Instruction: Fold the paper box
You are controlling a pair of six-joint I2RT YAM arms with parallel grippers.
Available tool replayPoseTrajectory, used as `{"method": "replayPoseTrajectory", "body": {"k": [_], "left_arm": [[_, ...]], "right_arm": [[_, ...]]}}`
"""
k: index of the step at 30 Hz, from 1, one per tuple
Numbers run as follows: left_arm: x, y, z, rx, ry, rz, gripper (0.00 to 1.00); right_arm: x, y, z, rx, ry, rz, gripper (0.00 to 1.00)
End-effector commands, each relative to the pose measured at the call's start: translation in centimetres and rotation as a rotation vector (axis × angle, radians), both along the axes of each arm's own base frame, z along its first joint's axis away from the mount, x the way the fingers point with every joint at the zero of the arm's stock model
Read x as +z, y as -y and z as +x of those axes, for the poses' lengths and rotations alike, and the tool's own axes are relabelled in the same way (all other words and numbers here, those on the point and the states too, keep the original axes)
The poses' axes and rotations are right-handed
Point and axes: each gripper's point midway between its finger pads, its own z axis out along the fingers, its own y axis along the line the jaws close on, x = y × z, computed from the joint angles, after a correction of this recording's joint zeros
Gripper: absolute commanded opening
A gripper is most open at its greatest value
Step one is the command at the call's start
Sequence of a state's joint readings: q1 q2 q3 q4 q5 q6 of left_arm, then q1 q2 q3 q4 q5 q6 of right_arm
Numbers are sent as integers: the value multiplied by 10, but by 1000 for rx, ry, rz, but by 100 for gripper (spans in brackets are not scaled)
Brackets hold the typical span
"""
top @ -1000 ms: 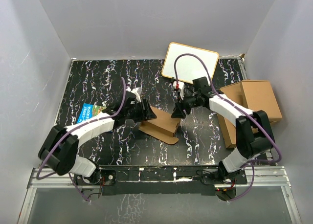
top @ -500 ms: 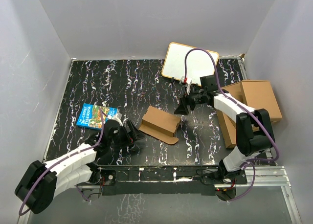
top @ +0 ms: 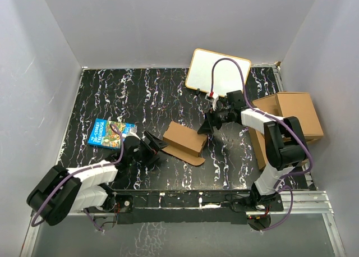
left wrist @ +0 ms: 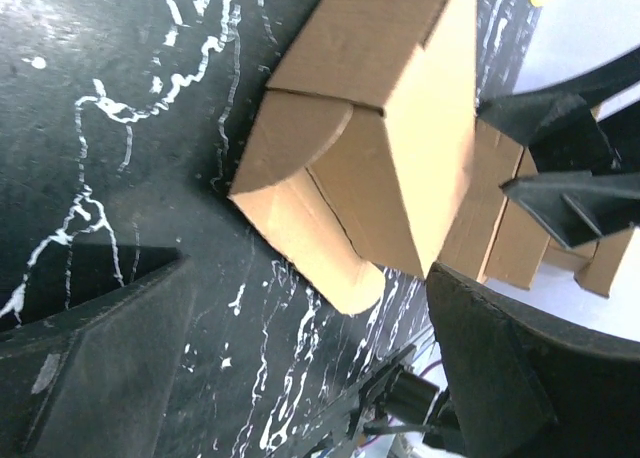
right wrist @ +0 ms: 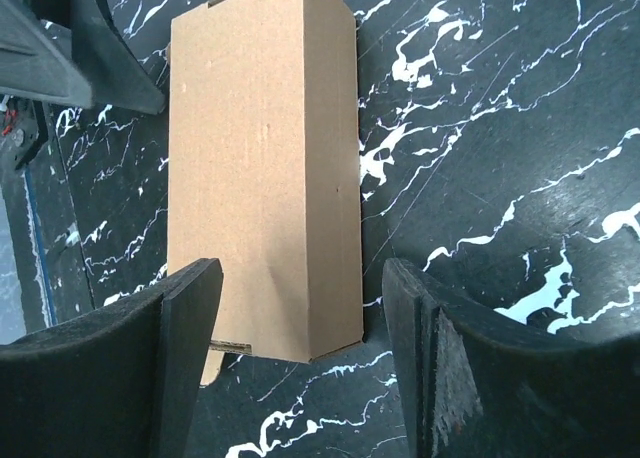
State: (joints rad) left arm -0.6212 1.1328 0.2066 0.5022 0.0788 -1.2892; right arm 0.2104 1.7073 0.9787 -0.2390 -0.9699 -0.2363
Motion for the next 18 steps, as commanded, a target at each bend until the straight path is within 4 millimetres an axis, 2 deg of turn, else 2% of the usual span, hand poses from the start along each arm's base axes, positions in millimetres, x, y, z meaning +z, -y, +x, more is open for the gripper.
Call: {"method": "replayPoseTrajectory", "body": {"k": [1,5,8,10,18], "left_arm": [[3,4,17,84,-30,-30,97],[-10,5,21,104,-81,-4,97],[-11,7,25,111,-83,-6,96],[-11,7,29,122,-85,-2,95],[-18,5,35,166,-116,19,87]], "right_arm": [[2,-7,4,10,0,49,70],[1,-8,3,13,-14,54,69],[0,-8,1,14,-21,58,69],[-10,-8,-1,15,-55,53,68],[-20,-8,-8,18,-99,47,63]]}}
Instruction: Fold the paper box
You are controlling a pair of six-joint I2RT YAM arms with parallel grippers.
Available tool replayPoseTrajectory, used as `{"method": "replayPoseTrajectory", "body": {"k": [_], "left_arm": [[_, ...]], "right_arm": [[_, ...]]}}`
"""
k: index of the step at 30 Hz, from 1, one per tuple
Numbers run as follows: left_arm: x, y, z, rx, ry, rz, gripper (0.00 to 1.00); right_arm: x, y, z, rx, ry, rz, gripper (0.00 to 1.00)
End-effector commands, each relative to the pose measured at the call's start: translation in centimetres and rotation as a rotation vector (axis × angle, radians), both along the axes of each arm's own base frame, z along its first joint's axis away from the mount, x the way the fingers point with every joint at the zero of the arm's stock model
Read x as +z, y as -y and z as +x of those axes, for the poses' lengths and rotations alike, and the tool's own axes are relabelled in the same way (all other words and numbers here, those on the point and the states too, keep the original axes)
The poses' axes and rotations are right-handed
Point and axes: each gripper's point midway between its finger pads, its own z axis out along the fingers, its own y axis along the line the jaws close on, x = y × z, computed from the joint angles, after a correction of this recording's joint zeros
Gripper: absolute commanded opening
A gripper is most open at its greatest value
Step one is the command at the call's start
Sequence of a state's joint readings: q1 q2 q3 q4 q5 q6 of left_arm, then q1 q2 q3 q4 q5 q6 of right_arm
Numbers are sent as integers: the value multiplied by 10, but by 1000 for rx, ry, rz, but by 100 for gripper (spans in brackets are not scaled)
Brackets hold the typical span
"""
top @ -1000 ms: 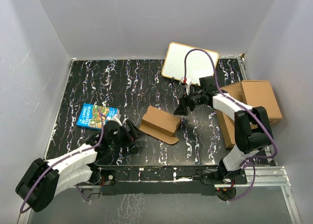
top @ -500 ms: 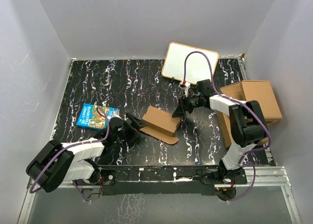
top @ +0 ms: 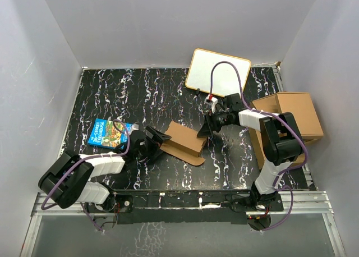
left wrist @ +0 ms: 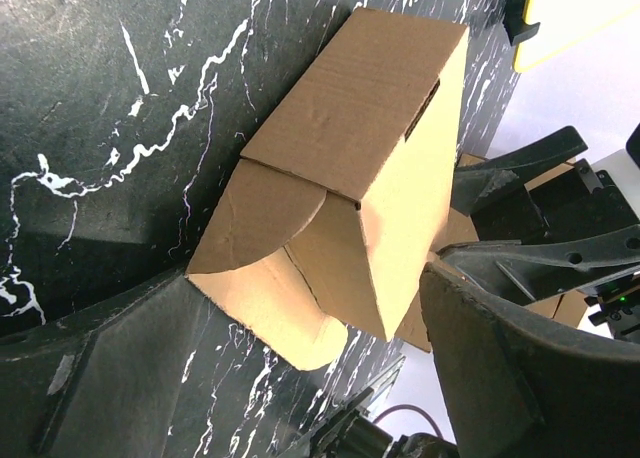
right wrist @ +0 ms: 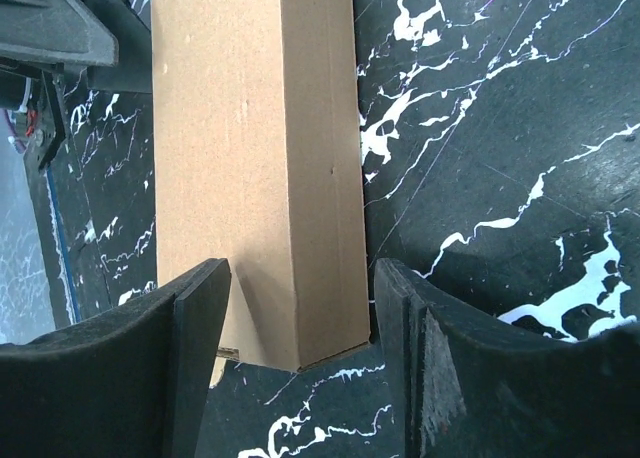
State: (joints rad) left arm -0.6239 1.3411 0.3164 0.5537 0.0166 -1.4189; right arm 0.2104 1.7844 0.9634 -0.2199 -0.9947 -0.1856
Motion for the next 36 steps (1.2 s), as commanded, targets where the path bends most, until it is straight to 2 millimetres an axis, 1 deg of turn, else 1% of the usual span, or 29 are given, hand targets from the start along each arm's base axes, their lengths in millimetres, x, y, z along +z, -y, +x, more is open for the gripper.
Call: {"method": "replayPoseTrajectory", "body": {"k": [1,6,9,12,15,18,22,23,25,27,29,31,36], "left_arm": [[-11,-8,4,48,-33,52,86],[-10,-9,7,49,-34,80,82],[-8,-9,9,52,-27,92,76],[-4,-8,13,46,-21,107,75],[-1,-7,15,42,-14,114,71],[1,-7,16,36,-12,124,70],[3,-7,17,34,-10,131,65],[3,-7,17,33,-10,135,65],[4,-6,18,30,-7,139,59],[6,-6,18,24,-7,144,56],[8,-6,19,22,-3,147,55],[10,-6,20,23,2,154,51],[13,-5,22,12,9,162,48]], "right_arm": [[3,-6,-1,25,15,36,63],[1,-8,-5,32,2,32,59],[0,-8,-7,35,-2,30,56],[-1,-9,-8,38,-5,28,54],[-2,-11,-11,44,-10,27,53],[-3,-12,-13,47,-14,25,49],[-3,-12,-15,49,-19,24,46],[-3,-13,-16,49,-21,23,46],[-4,-13,-17,49,-23,22,45],[-5,-13,-17,44,-25,17,45],[-6,-13,-16,42,-27,13,45],[-8,-13,-17,43,-30,10,45],[-10,-13,-16,35,-37,1,45]]}}
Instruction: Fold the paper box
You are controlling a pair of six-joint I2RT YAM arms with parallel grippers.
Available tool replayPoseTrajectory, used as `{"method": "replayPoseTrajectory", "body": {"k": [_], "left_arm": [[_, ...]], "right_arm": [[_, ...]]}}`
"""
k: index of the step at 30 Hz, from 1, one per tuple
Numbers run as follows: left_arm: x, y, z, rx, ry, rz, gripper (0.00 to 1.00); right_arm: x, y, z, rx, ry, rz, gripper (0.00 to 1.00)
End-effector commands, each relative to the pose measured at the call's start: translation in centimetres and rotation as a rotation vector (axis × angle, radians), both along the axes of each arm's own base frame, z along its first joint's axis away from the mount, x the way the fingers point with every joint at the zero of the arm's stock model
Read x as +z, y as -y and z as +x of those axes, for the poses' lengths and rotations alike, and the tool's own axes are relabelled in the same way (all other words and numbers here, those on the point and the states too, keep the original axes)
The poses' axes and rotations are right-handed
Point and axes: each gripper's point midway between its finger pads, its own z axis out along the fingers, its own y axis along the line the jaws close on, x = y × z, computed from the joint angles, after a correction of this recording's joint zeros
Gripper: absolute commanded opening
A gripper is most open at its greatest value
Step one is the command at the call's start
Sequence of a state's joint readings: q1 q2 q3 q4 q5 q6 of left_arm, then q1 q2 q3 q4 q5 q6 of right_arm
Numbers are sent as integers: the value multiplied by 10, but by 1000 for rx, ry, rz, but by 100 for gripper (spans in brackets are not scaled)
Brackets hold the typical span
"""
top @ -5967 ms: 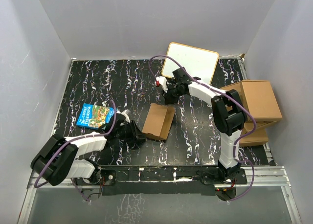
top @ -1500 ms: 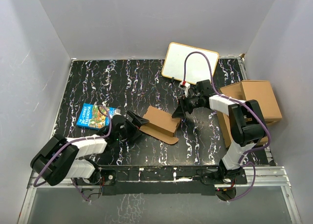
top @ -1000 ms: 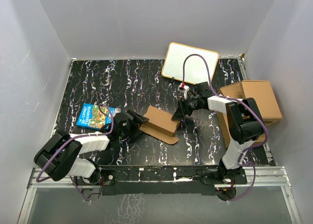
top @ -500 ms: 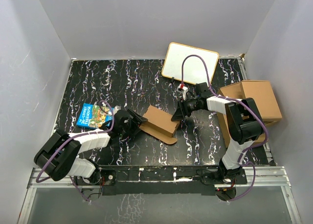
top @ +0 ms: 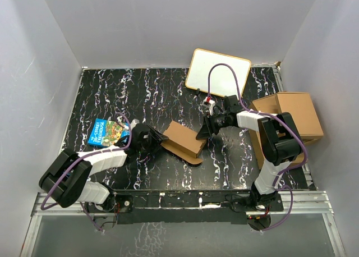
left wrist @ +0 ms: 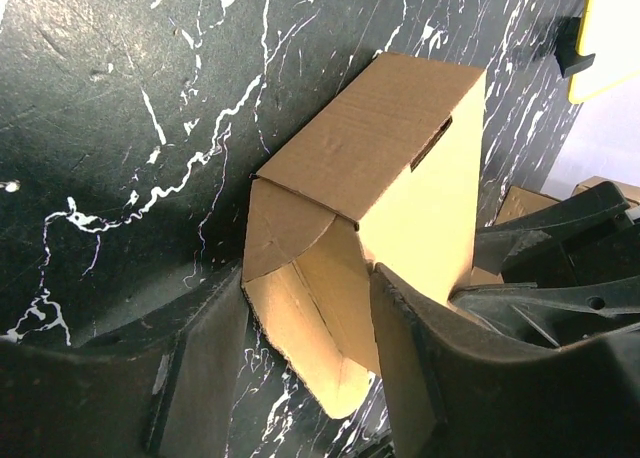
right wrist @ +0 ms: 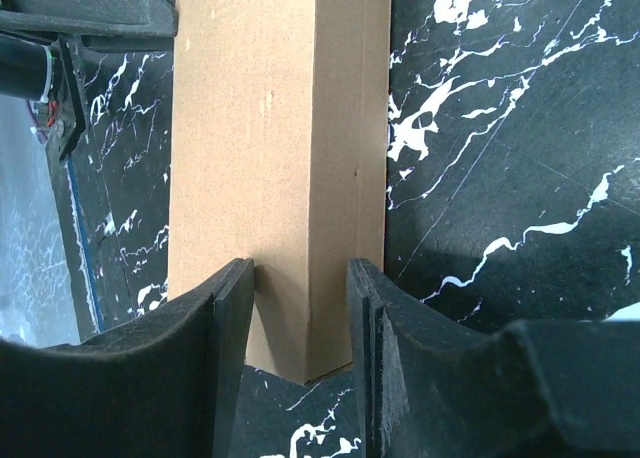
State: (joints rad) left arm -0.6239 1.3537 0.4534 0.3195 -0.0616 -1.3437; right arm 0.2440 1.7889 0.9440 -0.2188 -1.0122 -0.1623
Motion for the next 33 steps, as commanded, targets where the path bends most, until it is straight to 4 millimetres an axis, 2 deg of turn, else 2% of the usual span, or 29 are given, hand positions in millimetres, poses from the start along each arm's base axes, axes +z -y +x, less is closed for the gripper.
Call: {"method": "replayPoseTrajectory", "body": {"k": [1,7,14,16,22,26,30,33], "left_arm": [[15,4,8,-13,37,10,48],[16,8,8,-51,51,21,51],[19,5,15,-100,65,84,54],[9,1,17,-99,42,106,54],[1,-8,30,-110,35,118,54],[4,-10,41,-138,50,127,56],[12,-15,46,-164,81,152,60],[16,-22,42,-191,92,190,66]], "right_arm": [[-7,-3,-1,2,6,-11,45],[-8,-3,0,-9,-6,-10,45],[0,-6,-6,-5,-13,21,46],[3,-5,-9,1,-13,30,47],[6,-5,-12,9,-10,38,53],[8,-5,-13,25,2,38,59],[19,2,-5,20,73,24,70],[26,14,4,11,130,0,72]]}}
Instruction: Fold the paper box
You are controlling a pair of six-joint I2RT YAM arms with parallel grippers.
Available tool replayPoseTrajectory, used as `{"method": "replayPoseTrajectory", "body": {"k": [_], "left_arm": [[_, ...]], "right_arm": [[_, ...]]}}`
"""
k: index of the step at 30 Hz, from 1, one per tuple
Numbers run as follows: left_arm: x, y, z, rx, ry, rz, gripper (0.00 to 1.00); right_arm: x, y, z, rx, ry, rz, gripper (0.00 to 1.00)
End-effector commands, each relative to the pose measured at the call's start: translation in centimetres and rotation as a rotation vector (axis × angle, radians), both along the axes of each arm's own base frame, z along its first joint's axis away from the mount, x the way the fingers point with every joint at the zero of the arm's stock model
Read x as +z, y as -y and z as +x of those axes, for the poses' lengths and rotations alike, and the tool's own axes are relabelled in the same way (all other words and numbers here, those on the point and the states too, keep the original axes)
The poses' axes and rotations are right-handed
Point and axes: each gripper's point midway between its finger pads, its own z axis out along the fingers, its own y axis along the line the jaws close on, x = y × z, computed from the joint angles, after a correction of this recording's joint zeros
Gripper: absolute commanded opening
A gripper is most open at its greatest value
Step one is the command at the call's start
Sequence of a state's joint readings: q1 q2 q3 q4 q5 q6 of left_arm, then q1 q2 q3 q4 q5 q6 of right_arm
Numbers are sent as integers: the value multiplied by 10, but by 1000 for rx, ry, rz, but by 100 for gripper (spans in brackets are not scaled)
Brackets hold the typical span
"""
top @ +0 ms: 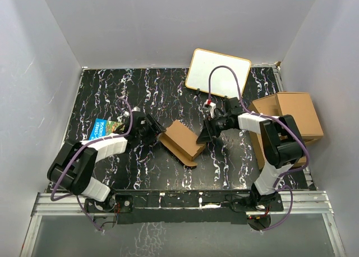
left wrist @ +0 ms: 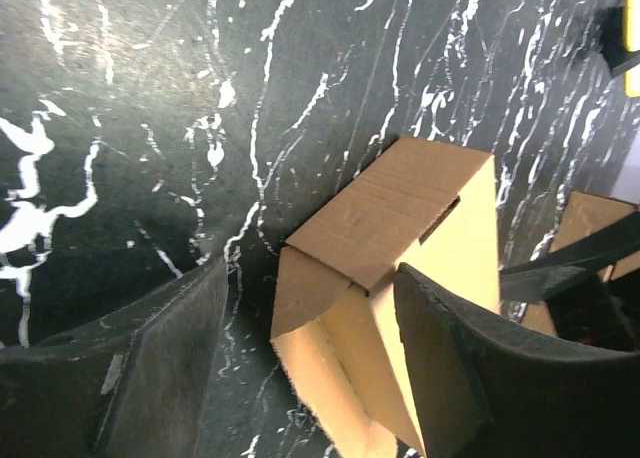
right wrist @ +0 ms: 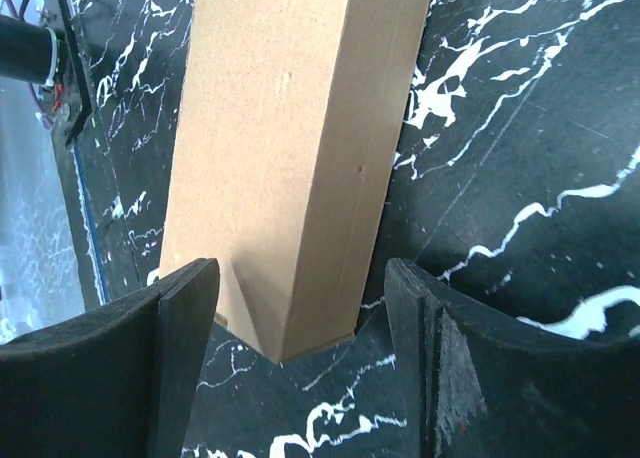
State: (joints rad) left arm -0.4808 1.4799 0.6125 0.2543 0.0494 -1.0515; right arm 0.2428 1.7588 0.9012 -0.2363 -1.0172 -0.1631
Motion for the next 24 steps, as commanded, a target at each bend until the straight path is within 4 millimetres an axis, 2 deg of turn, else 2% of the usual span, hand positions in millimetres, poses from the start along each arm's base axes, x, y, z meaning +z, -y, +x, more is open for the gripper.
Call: {"method": "replayPoseTrajectory", "body": {"k": [1,2,5,10,13,17,19,24], "left_arm": [[17,-9,-4,-68,46,63,68],[17,-13,-10,-82,44,80,69],[35,-19,-24,-143,112,99,72],[74,-3,-50,-341,299,33,72],[92,12,-65,-426,385,4,72],[107,37,-87,-539,500,34,70],[112,47,-98,-570,560,45,69],[134,77,-130,-723,863,8,68]], "right_arm": [[31,15,22,2,175,-2,73],[35,19,25,0,197,-6,73],[45,29,27,22,283,-17,73],[66,31,14,148,501,22,73],[80,26,-1,243,652,94,74],[97,22,-24,442,961,191,76],[99,22,-33,513,1062,202,84],[93,23,-38,600,1113,216,89]]}}
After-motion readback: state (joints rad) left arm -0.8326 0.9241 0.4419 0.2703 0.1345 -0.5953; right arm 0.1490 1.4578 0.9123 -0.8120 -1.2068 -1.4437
